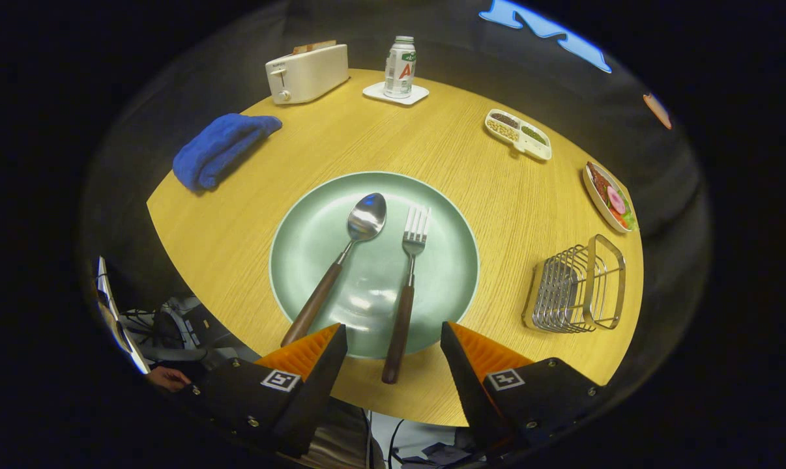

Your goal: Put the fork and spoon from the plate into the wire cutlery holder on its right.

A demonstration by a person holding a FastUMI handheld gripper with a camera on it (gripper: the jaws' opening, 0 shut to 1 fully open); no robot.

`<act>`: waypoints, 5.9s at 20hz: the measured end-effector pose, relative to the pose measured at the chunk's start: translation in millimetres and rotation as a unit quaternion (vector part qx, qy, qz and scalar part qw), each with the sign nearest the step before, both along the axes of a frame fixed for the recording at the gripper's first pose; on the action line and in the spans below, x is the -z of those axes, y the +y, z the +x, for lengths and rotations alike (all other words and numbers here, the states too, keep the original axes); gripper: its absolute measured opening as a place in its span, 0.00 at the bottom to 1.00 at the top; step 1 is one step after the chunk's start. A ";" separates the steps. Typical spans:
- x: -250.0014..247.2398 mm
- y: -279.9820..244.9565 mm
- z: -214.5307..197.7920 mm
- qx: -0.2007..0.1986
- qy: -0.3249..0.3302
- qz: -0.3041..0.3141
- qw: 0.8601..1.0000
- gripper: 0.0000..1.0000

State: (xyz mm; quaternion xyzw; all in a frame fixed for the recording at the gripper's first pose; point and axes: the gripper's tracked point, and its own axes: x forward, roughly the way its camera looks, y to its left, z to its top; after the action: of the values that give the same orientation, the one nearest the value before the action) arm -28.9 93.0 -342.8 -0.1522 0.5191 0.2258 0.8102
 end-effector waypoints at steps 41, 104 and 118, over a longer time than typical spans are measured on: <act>-114.3 -164.1 32.0 -0.191 0.206 -0.243 0.929 0.01; -110.2 -223.7 133.4 -0.151 0.269 -0.359 0.881 0.19; -142.2 -95.0 54.4 -0.084 0.160 -0.070 0.981 0.20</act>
State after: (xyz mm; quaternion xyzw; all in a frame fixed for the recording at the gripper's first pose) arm 25.5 -2.0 -200.6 -0.2137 0.6421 0.2772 0.6820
